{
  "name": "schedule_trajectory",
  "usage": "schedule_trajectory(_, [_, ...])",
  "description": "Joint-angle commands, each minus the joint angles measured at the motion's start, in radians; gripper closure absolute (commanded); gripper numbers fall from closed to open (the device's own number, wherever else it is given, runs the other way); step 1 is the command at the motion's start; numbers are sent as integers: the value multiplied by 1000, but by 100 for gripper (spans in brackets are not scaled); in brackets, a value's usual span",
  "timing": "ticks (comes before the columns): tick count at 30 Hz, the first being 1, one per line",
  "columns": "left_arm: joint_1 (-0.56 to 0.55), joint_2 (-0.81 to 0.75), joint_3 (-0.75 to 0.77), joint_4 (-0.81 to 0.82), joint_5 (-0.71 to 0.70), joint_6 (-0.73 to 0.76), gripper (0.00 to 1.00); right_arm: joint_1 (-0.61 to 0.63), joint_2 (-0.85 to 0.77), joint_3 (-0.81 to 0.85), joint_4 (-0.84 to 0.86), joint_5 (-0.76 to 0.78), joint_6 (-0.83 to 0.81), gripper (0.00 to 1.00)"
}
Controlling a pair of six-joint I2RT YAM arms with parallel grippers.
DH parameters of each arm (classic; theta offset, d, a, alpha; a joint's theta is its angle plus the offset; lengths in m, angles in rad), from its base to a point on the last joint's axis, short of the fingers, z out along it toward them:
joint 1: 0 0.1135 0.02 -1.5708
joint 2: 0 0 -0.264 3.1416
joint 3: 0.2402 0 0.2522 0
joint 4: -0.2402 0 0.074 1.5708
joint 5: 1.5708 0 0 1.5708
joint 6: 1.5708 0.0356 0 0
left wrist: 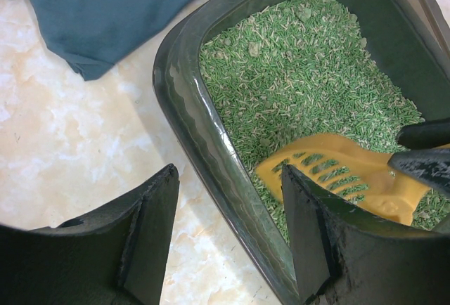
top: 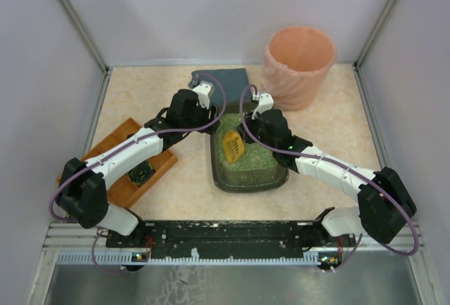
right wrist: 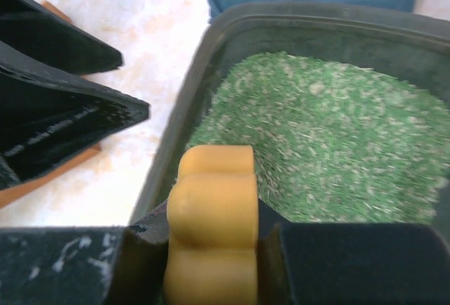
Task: Clean the litter box
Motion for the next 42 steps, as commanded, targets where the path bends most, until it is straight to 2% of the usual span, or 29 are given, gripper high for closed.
schedule_trajectory(1, [0,-12,9,23,11,-3,34,-5,-45,40,-178,180,-191,100])
schedule_trajectory(8, [0,-12,10,23,11,-3,34,-34,-143,116,-234,191,-223,100])
schedule_trajectory(15, [0,-7,10,23,15,-4,34,-39,-196,137,-219,27,-152,100])
schedule_trajectory(23, [0,-7,9,22,11,-2,34,-39,-136,84,-81,-166,1,100])
schedule_trajectory(29, [0,-8,9,23,11,-3,34,-39,-88,52,7,-214,90,100])
schedule_trajectory(42, [0,-11,11,22,12,-3,34,-14,-23,19,63,-245,190,100])
